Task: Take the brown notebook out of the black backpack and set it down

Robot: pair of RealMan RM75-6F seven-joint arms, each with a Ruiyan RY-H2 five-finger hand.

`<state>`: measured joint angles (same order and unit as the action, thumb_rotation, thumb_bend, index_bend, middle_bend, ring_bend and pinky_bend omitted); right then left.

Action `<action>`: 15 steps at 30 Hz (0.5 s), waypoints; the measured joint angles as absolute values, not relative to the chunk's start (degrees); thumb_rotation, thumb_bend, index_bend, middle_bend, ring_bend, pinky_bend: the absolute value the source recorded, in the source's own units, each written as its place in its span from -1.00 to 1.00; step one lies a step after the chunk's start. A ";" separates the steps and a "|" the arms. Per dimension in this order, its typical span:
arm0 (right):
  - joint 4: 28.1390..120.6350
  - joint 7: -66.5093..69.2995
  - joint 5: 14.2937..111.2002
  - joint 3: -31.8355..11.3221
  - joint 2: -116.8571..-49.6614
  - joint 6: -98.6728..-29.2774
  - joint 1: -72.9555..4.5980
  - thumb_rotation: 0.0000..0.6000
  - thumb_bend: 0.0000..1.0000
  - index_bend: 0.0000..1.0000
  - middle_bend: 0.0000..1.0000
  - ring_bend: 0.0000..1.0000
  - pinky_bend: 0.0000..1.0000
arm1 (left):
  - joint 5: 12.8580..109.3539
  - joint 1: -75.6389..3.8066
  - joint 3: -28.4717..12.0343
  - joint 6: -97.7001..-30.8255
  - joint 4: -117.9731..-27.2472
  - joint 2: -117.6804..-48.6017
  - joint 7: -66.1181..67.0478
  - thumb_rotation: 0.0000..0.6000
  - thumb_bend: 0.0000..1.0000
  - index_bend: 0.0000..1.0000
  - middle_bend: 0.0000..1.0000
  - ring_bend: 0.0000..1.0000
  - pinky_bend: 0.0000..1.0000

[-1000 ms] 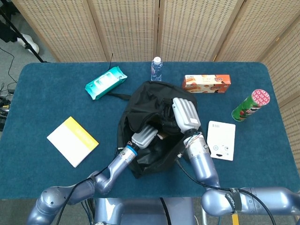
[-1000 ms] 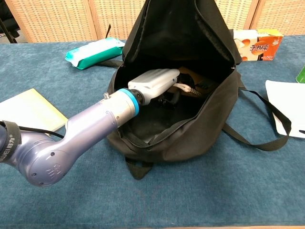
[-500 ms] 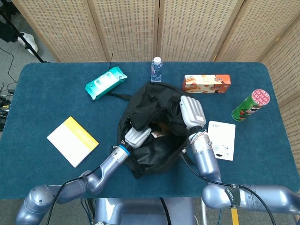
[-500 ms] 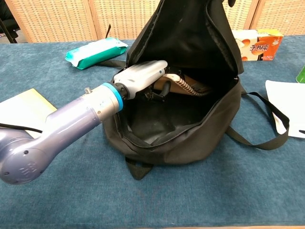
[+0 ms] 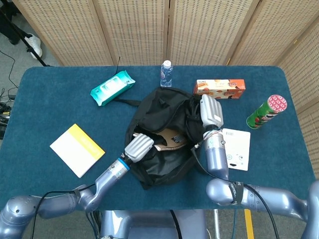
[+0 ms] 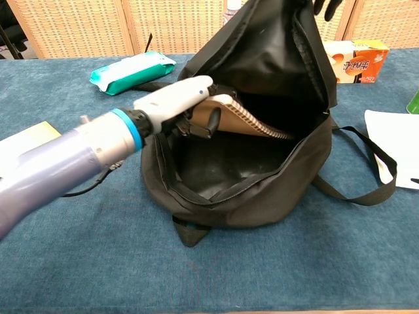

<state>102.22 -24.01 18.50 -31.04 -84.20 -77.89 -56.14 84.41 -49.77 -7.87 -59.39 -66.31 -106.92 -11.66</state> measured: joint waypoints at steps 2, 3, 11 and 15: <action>101.01 -24.23 18.32 -30.91 -84.78 -77.87 -56.10 1.00 0.24 0.31 0.36 0.29 0.25 | 84.74 -49.20 -7.64 -59.91 -68.89 -105.07 -11.79 1.00 0.59 0.73 0.35 0.09 0.37; 100.32 -24.32 18.45 -30.67 -85.12 -77.83 -55.97 1.00 0.24 0.31 0.36 0.29 0.25 | 84.90 -48.96 -7.54 -60.12 -70.03 -104.21 -11.88 1.00 0.59 0.73 0.35 0.09 0.37; 97.43 -24.69 20.62 -28.57 -86.85 -77.55 -54.51 1.00 0.24 0.31 0.36 0.29 0.25 | 87.18 -46.79 -6.56 -62.85 -79.73 -95.55 -12.79 1.00 0.59 0.73 0.35 0.09 0.37; 96.23 -25.05 21.80 -27.42 -87.64 -77.45 -53.52 1.00 0.24 0.31 0.36 0.29 0.25 | 88.32 -45.70 -6.97 -65.56 -83.23 -92.02 -13.21 1.00 0.59 0.73 0.35 0.09 0.37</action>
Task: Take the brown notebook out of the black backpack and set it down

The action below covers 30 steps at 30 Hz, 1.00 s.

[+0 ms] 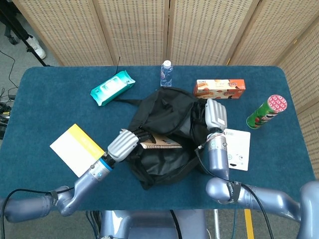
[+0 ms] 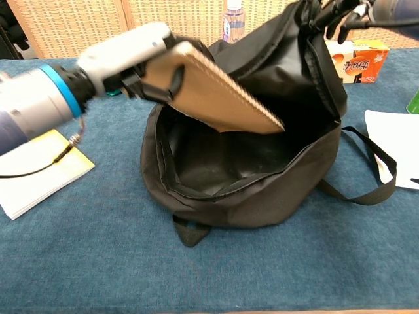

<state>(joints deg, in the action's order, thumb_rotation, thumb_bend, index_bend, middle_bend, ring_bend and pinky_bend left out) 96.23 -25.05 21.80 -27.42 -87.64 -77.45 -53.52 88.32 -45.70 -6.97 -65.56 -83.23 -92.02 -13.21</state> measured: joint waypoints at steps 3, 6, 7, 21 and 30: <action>95.48 -25.12 22.52 -26.72 -88.28 -77.52 -52.95 1.00 0.24 0.31 0.36 0.29 0.25 | 88.39 -44.99 -7.47 -66.53 -86.88 -89.62 -14.62 1.00 0.59 0.74 0.35 0.09 0.37; 93.96 -25.19 23.63 -25.48 -89.62 -77.71 -52.25 1.00 0.24 0.31 0.36 0.29 0.25 | 88.09 -44.32 -8.01 -66.95 -91.38 -86.39 -16.64 1.00 0.59 0.74 0.35 0.09 0.37; 93.52 -25.17 23.99 -25.19 -90.05 -77.74 -52.04 1.00 0.24 0.31 0.36 0.29 0.25 | 87.95 -44.13 -8.15 -66.97 -92.85 -85.30 -17.34 1.00 0.59 0.74 0.35 0.09 0.37; 92.87 -26.08 29.50 -21.69 -92.74 -78.04 -48.94 1.00 0.24 0.31 0.36 0.29 0.25 | 89.29 -39.53 -10.86 -73.19 -101.90 -69.78 -15.69 1.00 0.59 0.75 0.36 0.09 0.37; 96.11 -27.12 31.80 -21.58 -92.49 -78.56 -47.41 1.00 0.24 0.31 0.36 0.29 0.25 | 89.75 -34.91 -9.39 -78.60 -87.96 -72.18 -8.84 1.00 0.59 0.76 0.36 0.09 0.37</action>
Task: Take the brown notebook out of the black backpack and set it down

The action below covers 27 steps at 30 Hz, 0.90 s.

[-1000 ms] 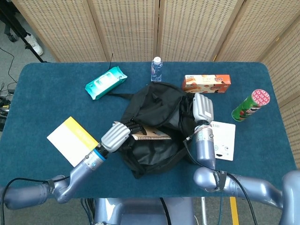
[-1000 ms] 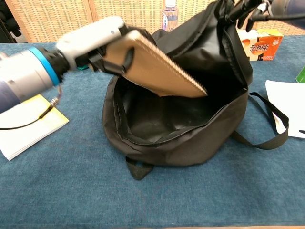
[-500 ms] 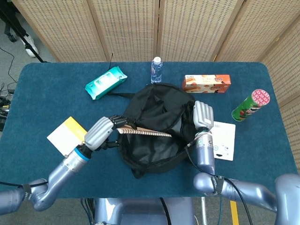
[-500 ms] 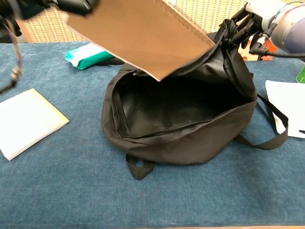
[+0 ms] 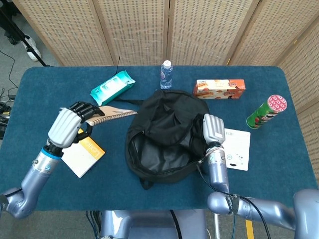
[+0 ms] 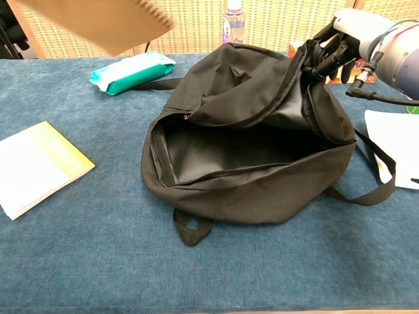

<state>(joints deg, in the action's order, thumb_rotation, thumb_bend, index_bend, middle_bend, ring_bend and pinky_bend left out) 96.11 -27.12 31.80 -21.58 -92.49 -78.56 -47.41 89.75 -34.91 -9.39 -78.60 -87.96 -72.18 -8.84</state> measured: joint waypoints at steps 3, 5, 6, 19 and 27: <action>97.09 -27.61 32.66 -21.35 -92.36 -78.52 -46.88 1.00 0.24 0.31 0.36 0.29 0.25 | 88.58 -33.44 -8.34 -78.75 -80.58 -75.27 -8.25 1.00 0.59 0.76 0.36 0.09 0.37; 97.49 -27.78 33.04 -21.19 -92.31 -78.42 -46.68 1.00 0.24 0.31 0.36 0.29 0.25 | 87.81 -32.61 -7.60 -78.59 -75.44 -77.82 -8.29 1.00 0.59 0.76 0.36 0.09 0.37; 97.87 -27.87 33.39 -21.05 -92.23 -78.30 -46.53 1.00 0.24 0.31 0.36 0.29 0.25 | 87.52 -32.29 -7.29 -78.44 -73.24 -79.00 -8.49 1.00 0.57 0.76 0.36 0.09 0.37; 103.06 -22.57 42.27 -17.54 -86.17 -67.72 -44.08 1.00 -1.00 -0.44 -0.63 -0.74 -0.38 | 84.62 -29.38 -2.66 -70.93 -72.55 -79.44 -12.93 1.00 -0.97 -0.72 -1.00 -1.00 -0.67; 108.61 -19.34 58.75 -9.91 -74.02 -57.71 -41.54 1.00 -1.00 -0.90 -1.00 -1.00 -0.94 | 84.08 -26.77 -0.38 -68.87 -89.73 -67.33 -14.22 1.00 -1.00 -0.94 -1.00 -1.00 -0.81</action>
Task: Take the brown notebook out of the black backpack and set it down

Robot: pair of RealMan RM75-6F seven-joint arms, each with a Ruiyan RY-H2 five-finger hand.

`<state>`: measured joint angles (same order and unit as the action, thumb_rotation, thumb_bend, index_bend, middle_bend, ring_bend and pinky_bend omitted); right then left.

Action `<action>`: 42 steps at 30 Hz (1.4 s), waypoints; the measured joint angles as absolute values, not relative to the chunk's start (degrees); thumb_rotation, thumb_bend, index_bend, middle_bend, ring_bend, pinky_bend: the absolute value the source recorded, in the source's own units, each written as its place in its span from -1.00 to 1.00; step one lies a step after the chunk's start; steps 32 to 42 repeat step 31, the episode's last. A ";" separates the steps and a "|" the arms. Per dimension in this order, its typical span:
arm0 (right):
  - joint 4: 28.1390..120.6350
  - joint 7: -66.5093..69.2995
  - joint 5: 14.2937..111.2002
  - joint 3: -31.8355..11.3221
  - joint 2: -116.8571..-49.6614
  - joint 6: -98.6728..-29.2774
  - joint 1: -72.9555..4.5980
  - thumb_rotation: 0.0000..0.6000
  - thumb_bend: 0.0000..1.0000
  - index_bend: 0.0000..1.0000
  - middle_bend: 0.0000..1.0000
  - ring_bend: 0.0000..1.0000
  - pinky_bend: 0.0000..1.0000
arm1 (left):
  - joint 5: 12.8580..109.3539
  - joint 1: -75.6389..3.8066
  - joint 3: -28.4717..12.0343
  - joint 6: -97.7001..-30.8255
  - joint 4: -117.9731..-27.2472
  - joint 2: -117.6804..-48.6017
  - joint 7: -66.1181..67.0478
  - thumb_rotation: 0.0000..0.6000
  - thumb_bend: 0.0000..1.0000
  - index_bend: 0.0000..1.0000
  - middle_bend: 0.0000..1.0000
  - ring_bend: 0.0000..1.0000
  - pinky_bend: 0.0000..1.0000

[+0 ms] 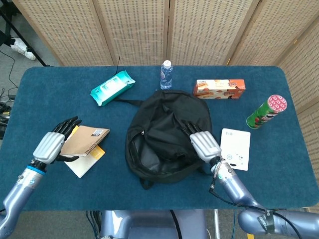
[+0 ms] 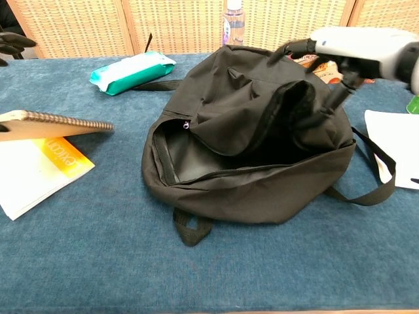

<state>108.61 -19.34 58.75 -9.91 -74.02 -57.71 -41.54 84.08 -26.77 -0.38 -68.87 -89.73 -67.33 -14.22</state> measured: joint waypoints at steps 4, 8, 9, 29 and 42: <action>109.92 -16.83 70.08 -6.14 -69.10 -57.90 -39.09 1.00 -1.00 -0.90 -1.00 -1.00 -0.96 | 84.93 -24.66 0.48 -70.35 -94.02 -63.72 -15.91 1.00 -1.00 -0.97 -1.00 -1.00 -0.81; 109.14 -13.90 80.80 -2.79 -64.63 -60.12 -36.21 1.00 -1.00 -0.90 -1.00 -1.00 -0.96 | 85.31 -22.56 0.80 -73.22 -95.89 -62.49 -14.88 1.00 -1.00 -1.00 -1.00 -1.00 -0.81; 108.18 -13.00 83.96 -1.90 -63.51 -61.57 -35.19 1.00 -1.00 -0.90 -1.00 -1.00 -0.96 | 85.29 -22.03 0.84 -73.90 -96.33 -62.28 -14.22 1.00 -1.00 -1.00 -1.00 -1.00 -0.81; 84.56 2.36 89.30 1.22 -66.59 -87.99 -14.88 1.00 -1.00 -0.90 -1.00 -1.00 -0.96 | 82.78 -8.04 1.91 -89.87 -102.64 -62.49 3.71 1.00 -1.00 -1.00 -1.00 -1.00 -0.82; 86.86 2.32 88.39 1.19 -67.07 -89.72 -12.80 1.00 -1.00 -0.90 -1.00 -1.00 -0.96 | 83.50 -7.19 2.01 -91.01 -102.41 -62.91 4.97 1.00 -1.00 -1.00 -1.00 -1.00 -0.84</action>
